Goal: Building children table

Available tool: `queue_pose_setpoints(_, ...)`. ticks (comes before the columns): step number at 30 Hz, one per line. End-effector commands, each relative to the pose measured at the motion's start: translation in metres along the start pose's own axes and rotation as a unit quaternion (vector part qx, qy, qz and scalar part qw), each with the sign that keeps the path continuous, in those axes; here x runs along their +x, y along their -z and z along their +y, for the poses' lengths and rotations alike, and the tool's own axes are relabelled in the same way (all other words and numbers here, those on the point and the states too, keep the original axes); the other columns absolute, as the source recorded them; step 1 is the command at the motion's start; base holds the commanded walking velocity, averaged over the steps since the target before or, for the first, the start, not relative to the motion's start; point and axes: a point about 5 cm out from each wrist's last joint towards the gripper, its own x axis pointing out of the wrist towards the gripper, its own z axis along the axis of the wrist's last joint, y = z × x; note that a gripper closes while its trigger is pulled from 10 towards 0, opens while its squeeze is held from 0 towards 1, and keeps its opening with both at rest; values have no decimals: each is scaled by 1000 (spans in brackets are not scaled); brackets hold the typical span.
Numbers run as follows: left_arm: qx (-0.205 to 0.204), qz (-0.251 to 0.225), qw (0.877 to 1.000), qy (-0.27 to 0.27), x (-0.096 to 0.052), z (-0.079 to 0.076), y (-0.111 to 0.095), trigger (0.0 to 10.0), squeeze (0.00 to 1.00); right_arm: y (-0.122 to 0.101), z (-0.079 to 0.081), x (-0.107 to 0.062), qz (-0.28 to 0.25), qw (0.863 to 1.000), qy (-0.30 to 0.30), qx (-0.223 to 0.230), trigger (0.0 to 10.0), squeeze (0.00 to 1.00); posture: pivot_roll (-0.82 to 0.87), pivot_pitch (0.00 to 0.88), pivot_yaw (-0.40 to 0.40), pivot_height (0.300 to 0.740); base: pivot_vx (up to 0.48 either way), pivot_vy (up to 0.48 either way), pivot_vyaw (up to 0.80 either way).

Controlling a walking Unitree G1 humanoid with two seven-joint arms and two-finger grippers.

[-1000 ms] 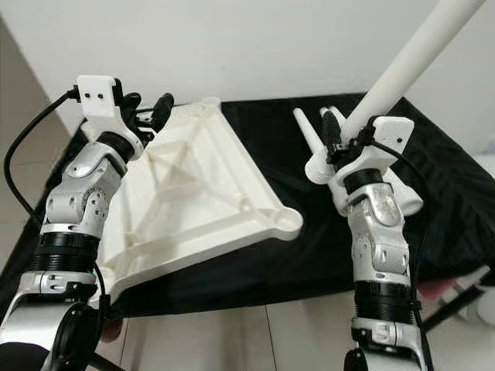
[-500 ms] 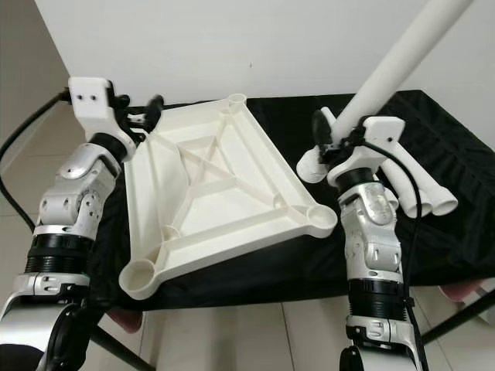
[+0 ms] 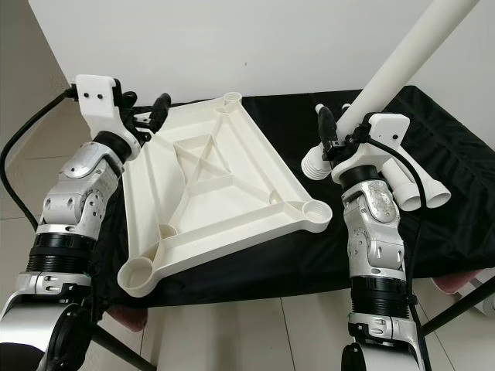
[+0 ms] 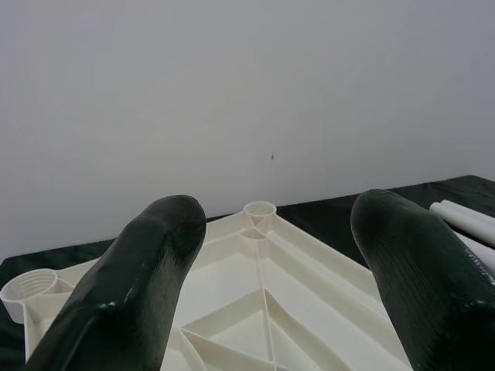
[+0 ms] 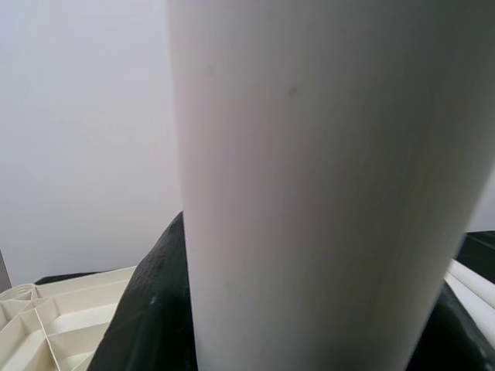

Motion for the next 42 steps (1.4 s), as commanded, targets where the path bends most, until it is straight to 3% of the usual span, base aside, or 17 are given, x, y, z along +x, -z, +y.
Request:
queue_pose_setpoints(1, 12, -7, 1000, 9, -2, 1, -3, 10000, 0, -2, 3, 2, -8, 1000, -6, -5, 10000, 0, -104, 31, 88, 740, 0, -319, 0)
queue_pose_setpoints(16, 23, -10, 1000, 11, -1, -1, -4, 10000, 0, -2, 2, 1, -9, 1000, -4, -7, 10000, 0, -106, 28, 92, 740, 0, -427, 0)
queue_pose_setpoints(35, -7, -10, 1000, 6, -2, 0, -2, 10000, 0, -1, 2, 1, -5, 1000, -11, -7, 10000, 0, -105, 25, 88, 740, 0, 0, 0)
queue_pose_setpoints(41, 18, 4, 1000, 18, -4, -1, 2, 10000, 0, 0, 3, 0, -1, 1000, -17, -6, 10000, 0, -108, 25, 84, 740, 0, 0, 0)
queue_pose_setpoints(42, 39, 20, 998, 35, -4, -5, 7, 10000, 0, 0, 3, 0, -1, 1000, -19, -6, 10000, 0, -108, 25, 84, 740, 0, 0, 0)
